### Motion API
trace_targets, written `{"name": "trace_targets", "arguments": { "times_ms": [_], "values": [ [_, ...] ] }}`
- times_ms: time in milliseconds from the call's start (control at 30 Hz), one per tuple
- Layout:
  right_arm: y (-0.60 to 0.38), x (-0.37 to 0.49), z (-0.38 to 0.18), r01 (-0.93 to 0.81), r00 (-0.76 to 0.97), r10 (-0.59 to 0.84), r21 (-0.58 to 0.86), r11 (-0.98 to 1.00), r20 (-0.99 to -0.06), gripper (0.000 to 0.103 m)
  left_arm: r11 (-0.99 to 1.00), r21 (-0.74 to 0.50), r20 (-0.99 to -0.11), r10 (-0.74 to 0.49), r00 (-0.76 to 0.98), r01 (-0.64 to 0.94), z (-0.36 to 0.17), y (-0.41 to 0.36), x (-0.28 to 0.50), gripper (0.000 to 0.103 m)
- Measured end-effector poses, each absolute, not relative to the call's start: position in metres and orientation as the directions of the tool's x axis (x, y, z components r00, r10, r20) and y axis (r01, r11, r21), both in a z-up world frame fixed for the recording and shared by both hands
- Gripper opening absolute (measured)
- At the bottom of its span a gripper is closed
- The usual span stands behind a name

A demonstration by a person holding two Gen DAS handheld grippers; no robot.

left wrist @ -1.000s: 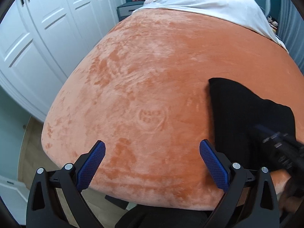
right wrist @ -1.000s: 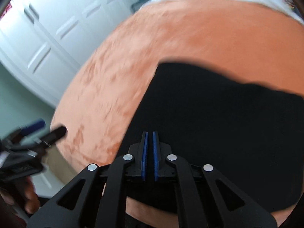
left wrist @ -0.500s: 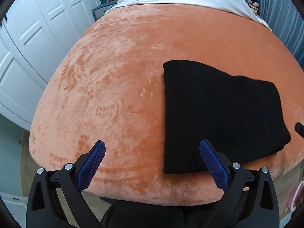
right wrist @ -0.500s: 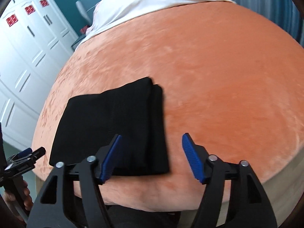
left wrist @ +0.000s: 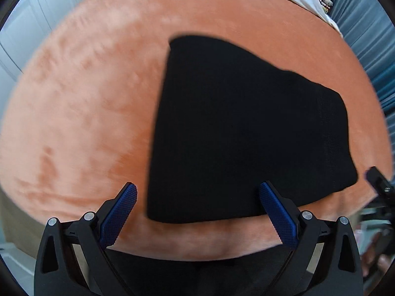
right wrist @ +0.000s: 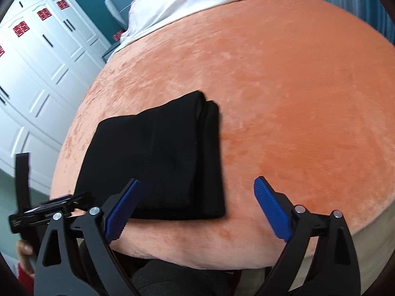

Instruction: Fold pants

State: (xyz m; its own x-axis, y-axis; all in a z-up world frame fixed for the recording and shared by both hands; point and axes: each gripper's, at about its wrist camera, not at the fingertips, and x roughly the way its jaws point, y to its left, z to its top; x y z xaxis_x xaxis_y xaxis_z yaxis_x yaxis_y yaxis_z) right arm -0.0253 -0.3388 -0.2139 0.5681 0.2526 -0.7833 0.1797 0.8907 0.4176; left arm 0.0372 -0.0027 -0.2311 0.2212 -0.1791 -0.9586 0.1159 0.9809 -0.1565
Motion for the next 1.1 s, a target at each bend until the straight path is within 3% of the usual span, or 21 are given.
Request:
{"name": "trace_targets", "arguments": {
  "times_ms": [367, 767, 833, 900, 1000, 1100],
  "values": [
    [-0.340, 0.001, -0.282, 0.292, 0.472, 0.421, 0.588, 0.754, -0.775, 0.094, 0.911, -0.413, -0.903, -0.410, 0.130, 0.002, -0.274, 0.017, 0.065, 0.098],
    [-0.311, 0.010, -0.281, 0.256, 0.498, 0.385, 0.556, 0.791, -0.777, 0.095, 0.921, -0.389, -0.904, -0.379, 0.201, -0.012, -0.270, 0.006, 0.071, 0.098],
    [-0.311, 0.008, -0.280, 0.255, 0.508, 0.378, 0.555, 0.792, -0.774, 0.084, 0.915, -0.403, -0.892, -0.393, 0.225, 0.003, -0.264, 0.003, 0.072, 0.086],
    [-0.313, 0.004, -0.277, 0.245, 0.520, 0.397, 0.577, 0.779, -0.757, 0.055, 0.921, -0.387, -0.892, -0.386, 0.235, 0.045, -0.260, -0.002, 0.070, 0.070],
    [-0.312, 0.002, -0.269, 0.222, 0.525, 0.420, 0.596, 0.772, -0.740, 0.045, 0.912, -0.404, -0.880, -0.410, 0.240, 0.076, -0.252, 0.004, 0.068, 0.050],
    [-0.308, 0.003, -0.259, 0.205, 0.529, 0.421, 0.592, 0.780, -0.737, 0.043, 0.884, -0.462, -0.855, -0.466, 0.229, 0.073, -0.245, 0.016, 0.066, 0.041]
  ]
}}
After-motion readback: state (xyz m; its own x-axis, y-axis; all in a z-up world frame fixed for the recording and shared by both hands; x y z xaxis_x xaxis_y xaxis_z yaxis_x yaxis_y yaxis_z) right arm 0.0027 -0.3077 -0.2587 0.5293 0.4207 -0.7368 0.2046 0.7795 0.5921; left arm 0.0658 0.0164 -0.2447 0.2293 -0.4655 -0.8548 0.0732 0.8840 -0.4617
